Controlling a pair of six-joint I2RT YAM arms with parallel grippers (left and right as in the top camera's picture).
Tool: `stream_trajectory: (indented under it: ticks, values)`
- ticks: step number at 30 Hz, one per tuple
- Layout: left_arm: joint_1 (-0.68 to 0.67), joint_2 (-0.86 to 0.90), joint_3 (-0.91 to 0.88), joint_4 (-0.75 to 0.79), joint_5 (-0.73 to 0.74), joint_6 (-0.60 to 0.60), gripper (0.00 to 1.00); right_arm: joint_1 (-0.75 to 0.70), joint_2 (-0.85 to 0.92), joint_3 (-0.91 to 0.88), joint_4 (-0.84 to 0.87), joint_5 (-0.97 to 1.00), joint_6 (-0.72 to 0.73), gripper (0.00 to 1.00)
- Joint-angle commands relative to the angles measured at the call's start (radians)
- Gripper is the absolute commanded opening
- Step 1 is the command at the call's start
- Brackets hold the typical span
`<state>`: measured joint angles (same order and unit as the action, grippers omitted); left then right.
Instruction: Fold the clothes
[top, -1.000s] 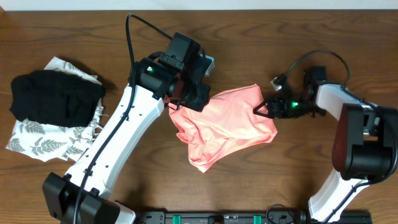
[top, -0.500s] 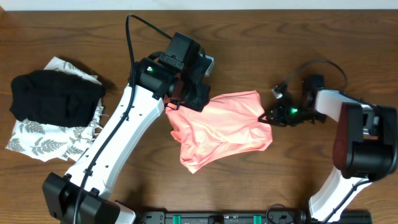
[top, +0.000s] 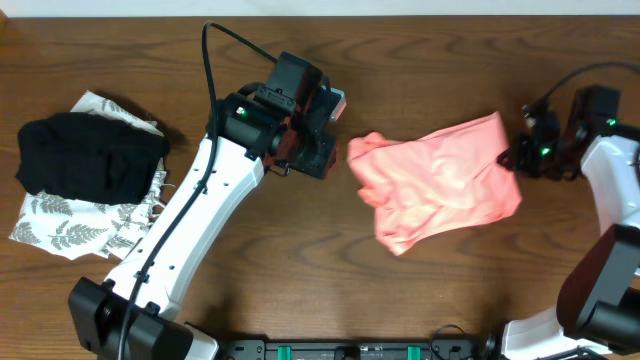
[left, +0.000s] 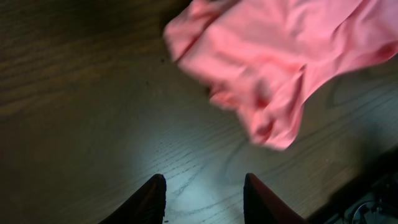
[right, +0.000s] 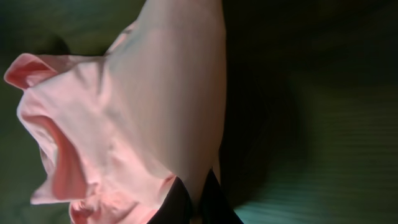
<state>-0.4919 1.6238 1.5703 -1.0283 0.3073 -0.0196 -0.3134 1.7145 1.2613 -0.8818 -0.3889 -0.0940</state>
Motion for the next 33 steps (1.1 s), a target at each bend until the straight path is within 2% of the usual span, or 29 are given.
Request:
stream_trajectory:
  ticks: [1,8,19,33]
  values:
    - [0.005,-0.016,0.019,-0.002,-0.006,-0.001,0.41,-0.004,-0.018,0.103,-0.040,0.128,-0.017,0.01]
    - [0.005,-0.016,0.019,0.000,-0.023,-0.001,0.41,0.085,-0.018,0.225,-0.107,0.126,-0.019,0.01]
    - [0.005,-0.016,0.020,0.002,-0.040,-0.001,0.42,0.405,0.019,0.225,-0.071,0.132,0.039,0.01]
    - [0.005,-0.016,0.020,-0.005,-0.040,-0.001,0.42,0.586,0.267,0.221,-0.087,0.124,0.025,0.02]
